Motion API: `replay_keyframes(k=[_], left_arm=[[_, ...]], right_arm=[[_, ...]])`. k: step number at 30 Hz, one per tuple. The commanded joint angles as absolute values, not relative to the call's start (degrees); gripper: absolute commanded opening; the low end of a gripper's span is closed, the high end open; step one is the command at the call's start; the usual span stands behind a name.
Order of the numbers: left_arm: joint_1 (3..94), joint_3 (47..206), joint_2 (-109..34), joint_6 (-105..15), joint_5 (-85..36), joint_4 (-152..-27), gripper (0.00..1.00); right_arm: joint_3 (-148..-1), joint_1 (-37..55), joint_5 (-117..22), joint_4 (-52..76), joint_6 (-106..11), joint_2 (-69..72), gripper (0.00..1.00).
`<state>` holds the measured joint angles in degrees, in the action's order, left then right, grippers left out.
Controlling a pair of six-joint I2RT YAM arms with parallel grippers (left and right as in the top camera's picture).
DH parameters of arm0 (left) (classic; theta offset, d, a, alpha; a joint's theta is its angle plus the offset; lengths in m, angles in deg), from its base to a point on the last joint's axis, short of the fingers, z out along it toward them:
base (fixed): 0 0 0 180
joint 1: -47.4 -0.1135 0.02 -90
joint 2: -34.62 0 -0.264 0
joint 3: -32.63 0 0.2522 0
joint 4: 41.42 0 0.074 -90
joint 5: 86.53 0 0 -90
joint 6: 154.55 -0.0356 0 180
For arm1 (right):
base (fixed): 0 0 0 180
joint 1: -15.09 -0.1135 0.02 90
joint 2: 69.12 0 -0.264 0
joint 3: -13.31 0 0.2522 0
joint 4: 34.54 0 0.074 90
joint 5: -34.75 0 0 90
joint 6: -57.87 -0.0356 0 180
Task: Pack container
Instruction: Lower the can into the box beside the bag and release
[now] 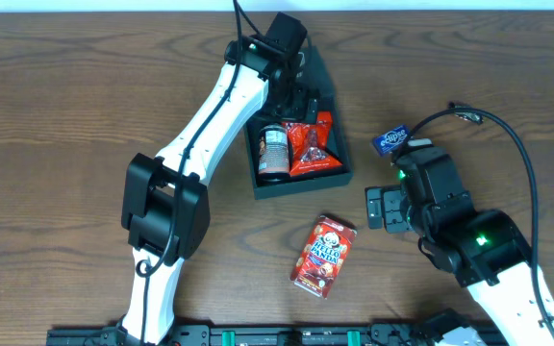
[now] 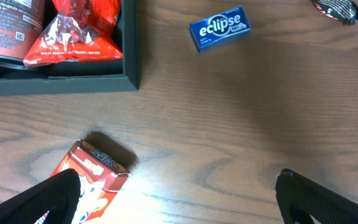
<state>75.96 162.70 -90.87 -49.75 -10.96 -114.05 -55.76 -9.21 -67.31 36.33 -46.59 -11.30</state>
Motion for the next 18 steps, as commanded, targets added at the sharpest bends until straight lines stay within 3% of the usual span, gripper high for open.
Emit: replay_keyframes(k=[1, 18], left_arm=[[75.83, 163.38, -91.68, -51.30, -9.61, -112.67, 0.95], [76.33, 163.11, -98.52, -51.28, -10.07, -110.38, 0.95]], right_arm=[[-55.78, -9.75, -67.94, 36.17, -47.09, -11.36, 0.99], [-55.78, -9.75, -67.98, 36.13, -47.07, -11.36, 0.99]])
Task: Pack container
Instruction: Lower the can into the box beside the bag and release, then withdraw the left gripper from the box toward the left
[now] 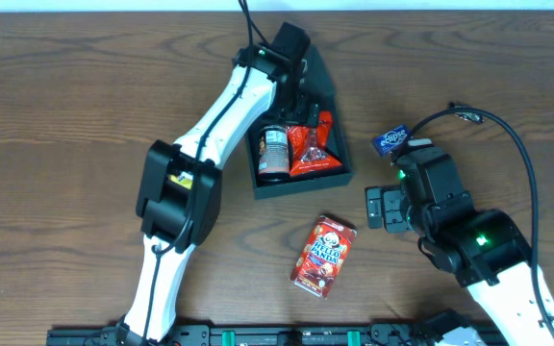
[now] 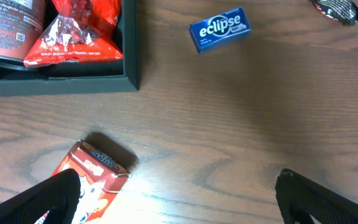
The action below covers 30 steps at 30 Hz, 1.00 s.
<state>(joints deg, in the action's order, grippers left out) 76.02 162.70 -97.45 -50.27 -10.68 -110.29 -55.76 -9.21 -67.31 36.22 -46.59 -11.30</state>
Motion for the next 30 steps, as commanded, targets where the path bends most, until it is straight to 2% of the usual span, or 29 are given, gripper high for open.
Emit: replay_keyframes(k=[1, 15, 30], left_arm=[[76.37, 163.11, -98.74, -51.28, -10.09, -110.44, 0.95], [76.35, 163.14, -98.74, -49.13, -8.82, -118.44, 0.95], [76.33, 163.29, -93.23, -47.84, -7.90, -117.87, 0.95]], right_arm=[[-55.78, -9.75, -68.03, 36.13, -47.07, -11.36, 0.99], [-55.78, -9.73, -68.82, 35.78, -47.07, -11.36, 0.99], [-55.78, -9.73, -69.01, 35.58, -47.09, -11.36, 0.99]])
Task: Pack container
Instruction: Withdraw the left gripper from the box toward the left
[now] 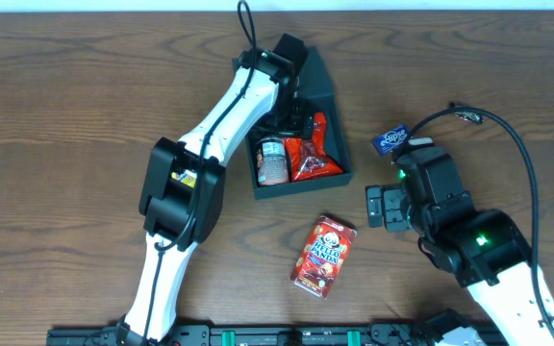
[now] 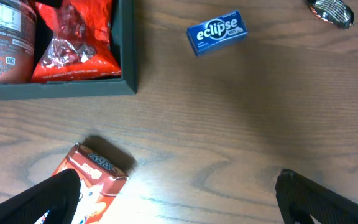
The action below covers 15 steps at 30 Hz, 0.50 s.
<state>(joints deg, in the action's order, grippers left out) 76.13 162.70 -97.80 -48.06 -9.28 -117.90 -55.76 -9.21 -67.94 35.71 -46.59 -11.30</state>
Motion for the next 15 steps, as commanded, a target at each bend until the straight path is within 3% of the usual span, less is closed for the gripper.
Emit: replay_keyframes(k=[1, 11, 15], left_arm=[[76.31, 163.29, -92.40, -47.84, -7.90, -117.85, 0.95], [76.29, 163.29, -81.17, -50.53, -7.60, -119.99, 0.95], [76.31, 163.29, -74.44, -50.58, 0.18, -125.44, 0.95]], right_arm=[[-55.78, -9.73, -69.01, 35.58, -47.09, -11.36, 0.99], [-55.78, -9.73, -68.99, 35.60, -47.09, -11.36, 0.99], [-55.78, -9.75, -68.99, 35.58, -47.09, -11.36, 0.99]])
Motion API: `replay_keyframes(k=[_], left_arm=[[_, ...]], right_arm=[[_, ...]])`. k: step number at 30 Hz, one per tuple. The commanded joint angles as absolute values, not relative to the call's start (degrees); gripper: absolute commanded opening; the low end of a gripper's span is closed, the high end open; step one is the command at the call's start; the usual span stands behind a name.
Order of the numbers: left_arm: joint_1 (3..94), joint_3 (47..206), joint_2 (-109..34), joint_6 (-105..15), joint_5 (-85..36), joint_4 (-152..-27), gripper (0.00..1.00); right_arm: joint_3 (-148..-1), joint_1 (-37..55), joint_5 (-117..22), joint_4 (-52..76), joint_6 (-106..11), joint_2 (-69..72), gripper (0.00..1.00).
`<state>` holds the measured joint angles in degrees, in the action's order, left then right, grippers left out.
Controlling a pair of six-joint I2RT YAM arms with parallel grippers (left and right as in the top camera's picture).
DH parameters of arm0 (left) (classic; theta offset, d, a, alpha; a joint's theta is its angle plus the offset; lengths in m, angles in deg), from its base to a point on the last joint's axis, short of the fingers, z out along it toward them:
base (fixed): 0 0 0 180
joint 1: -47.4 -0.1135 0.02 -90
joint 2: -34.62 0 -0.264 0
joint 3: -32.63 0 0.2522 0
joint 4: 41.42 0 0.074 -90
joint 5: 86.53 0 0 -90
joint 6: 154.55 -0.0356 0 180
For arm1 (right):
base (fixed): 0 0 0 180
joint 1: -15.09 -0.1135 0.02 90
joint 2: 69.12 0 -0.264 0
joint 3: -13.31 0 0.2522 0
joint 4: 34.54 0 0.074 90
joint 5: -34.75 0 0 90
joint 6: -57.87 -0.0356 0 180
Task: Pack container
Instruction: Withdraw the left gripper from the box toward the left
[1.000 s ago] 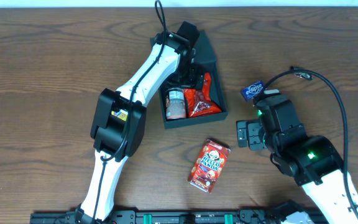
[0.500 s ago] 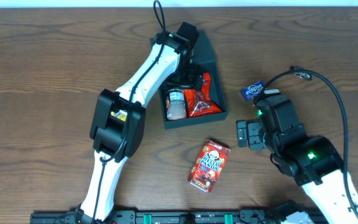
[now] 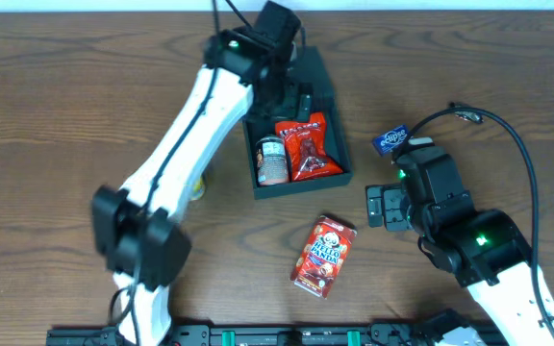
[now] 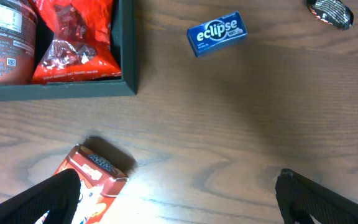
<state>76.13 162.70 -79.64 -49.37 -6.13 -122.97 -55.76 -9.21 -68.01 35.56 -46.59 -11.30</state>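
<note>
The black container (image 3: pixel 332 106) stands at the table's far middle. In it are a can (image 3: pixel 272 160) on the left and a red snack bag (image 3: pixel 306 147) on the right. My left gripper (image 3: pixel 292 99) reaches into its far half, just beyond the bag; its jaws are hidden against the dark inside. A red Hello Panda box (image 3: pixel 323 255) lies in front of the container. My right gripper (image 4: pixel 185 200) stands open low over the table, its left finger beside the box (image 4: pixel 95 177), holding nothing. A blue Eclipse pack (image 4: pixel 217 33) lies further off.
A dark wrapped item (image 4: pixel 331 10) lies beyond the Eclipse pack at the far right. A small yellowish thing (image 3: pixel 198 185) shows beside the left arm. The container's near rim (image 4: pixel 55 91) runs across the upper left of the right wrist view.
The left arm has swung its elbow out to the left, and its wrist sits a little further left over the container's far end. The red bag lies slightly further back. The right arm is unmoved.
My left gripper was in the container's far half at every moment, with the can and red bag near the front. Between the moments the container and bag shifted slightly left in the right wrist view. The right gripper stayed open beside the Hello Panda box.
</note>
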Motion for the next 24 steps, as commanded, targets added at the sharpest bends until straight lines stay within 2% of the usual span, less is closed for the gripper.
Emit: replay_keyframes(k=[1, 7, 12, 24], left_arm=[[76.31, 163.29, -72.82, -50.49, 2.37, -127.38, 0.95], [76.37, 163.05, -62.83, -48.81, 11.59, -138.33, 0.95], [76.37, 157.72, -53.48, -48.02, 14.52, -138.53, 0.95], [77.66, 109.94, -21.41, -32.39, 16.20, -119.43, 0.95]], right_arm=[[-55.78, -9.75, -68.99, 35.58, -47.09, -11.36, 0.99], [-55.78, -9.75, -68.73, 35.52, -47.09, -11.47, 0.99], [-55.78, -9.75, -68.31, 35.41, -47.09, -12.54, 0.99], [-55.78, -9.75, -68.31, 34.93, -47.09, -15.65, 0.99]])
